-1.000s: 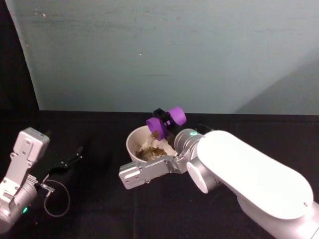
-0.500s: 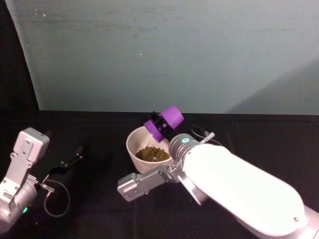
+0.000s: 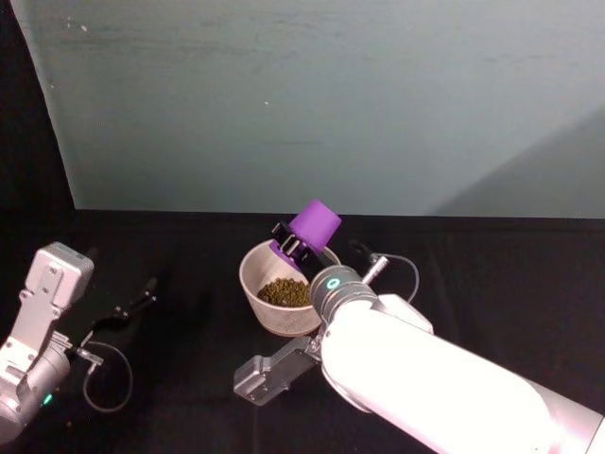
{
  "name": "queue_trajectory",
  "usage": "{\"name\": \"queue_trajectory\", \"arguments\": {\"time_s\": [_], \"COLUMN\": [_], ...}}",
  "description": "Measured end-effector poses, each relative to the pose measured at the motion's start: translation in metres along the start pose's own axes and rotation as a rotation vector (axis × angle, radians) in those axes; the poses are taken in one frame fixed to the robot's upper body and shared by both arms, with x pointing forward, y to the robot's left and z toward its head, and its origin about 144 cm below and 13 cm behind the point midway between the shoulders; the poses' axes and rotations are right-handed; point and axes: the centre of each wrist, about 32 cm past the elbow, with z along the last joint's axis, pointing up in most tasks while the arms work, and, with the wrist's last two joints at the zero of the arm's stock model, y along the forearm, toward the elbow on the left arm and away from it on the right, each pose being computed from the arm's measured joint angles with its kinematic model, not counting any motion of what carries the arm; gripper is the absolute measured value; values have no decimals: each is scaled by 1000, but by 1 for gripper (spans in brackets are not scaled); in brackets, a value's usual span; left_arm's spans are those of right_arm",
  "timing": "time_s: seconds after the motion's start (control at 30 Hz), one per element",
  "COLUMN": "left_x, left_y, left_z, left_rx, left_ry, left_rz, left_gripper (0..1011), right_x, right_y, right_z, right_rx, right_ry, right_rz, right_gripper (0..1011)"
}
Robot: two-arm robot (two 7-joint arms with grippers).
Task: Pick up the cup and pour the mung beans from the cup into the bowl.
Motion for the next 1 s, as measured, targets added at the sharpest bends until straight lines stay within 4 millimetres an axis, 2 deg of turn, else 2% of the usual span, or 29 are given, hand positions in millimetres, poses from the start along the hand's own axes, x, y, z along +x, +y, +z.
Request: {"name": "queue_trajectory", "arguments": {"time_s": [0.23, 0.33, 0.53, 0.77, 0.8, 0.93, 1.0], "left_x": [0, 0, 0, 0, 0, 0, 0], "left_y": [0, 0, 0, 0, 0, 0, 0], "left_z": [0, 0, 0, 0, 0, 0, 0], "left_rx": [0, 0, 0, 0, 0, 0, 0], "left_ry": [0, 0, 0, 0, 0, 0, 0], "left_rz": [0, 0, 0, 0, 0, 0, 0], "left_gripper": [1011, 1011, 1011, 1011, 1012, 1011, 1011], "right_x": [-2, -7, -31, -68, -68, -88, -94], "right_y": [0, -3, -14, -27, -27, -31, -31], "right_z": [-1, -7, -23, -43, -43, -53, -54], "right_rx": [-25, -52, -49, 51, 51, 131, 151], "right_ry": [24, 172, 559, 1006, 1006, 1245, 1308], "right_rz": [-1, -13, -55, -111, -111, -144, -150], "right_gripper": [718, 718, 718, 718, 718, 718, 718]}}
